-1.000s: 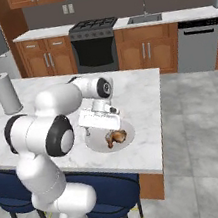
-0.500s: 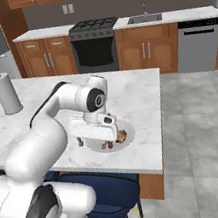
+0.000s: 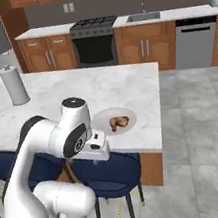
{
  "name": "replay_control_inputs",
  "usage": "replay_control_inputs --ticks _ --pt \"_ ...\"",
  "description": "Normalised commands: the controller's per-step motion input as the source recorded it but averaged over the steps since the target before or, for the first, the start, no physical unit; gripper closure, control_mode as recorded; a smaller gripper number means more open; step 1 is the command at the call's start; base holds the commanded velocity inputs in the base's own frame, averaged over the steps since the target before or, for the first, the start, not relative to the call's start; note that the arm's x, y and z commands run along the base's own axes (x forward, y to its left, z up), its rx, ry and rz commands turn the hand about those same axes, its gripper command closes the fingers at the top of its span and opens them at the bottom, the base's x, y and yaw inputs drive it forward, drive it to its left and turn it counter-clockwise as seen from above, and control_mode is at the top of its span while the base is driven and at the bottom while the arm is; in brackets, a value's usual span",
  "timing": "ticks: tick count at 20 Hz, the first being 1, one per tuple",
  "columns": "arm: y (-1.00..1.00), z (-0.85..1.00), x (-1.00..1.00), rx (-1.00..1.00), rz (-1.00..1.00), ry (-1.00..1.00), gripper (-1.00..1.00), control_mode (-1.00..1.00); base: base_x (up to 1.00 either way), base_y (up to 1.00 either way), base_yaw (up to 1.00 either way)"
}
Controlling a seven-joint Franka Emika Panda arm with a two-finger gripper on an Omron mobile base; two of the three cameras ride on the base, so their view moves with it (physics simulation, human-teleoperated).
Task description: Take the cheese, chicken drumstick, and eggplant from the fridge and place them on the plate on the dining counter to create an appetizer plate.
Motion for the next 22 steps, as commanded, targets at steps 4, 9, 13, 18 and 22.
replay_control_inputs --ticks 4,9,13,18,22 --pt "0.0 0.0 0.0 0.0 0.0 0.0 -1.0 1.0 -1.0 0.67 -0.06" --pt "0.0 0.0 0.0 0.0 0.0 0.0 -1.0 1.0 -0.87 0.98 -0.07" --pt "0.0 0.0 0.0 0.0 0.0 0.0 -1.0 1.0 -0.29 1.0 0.0" --pt "0.0 0.0 0.0 0.0 0.0 0.0 -1.0 1.0 -0.4 1.0 0.0" --pt "0.0 0.0 0.0 0.0 0.0 0.0 -1.0 1.0 -0.42 1.0 0.0"
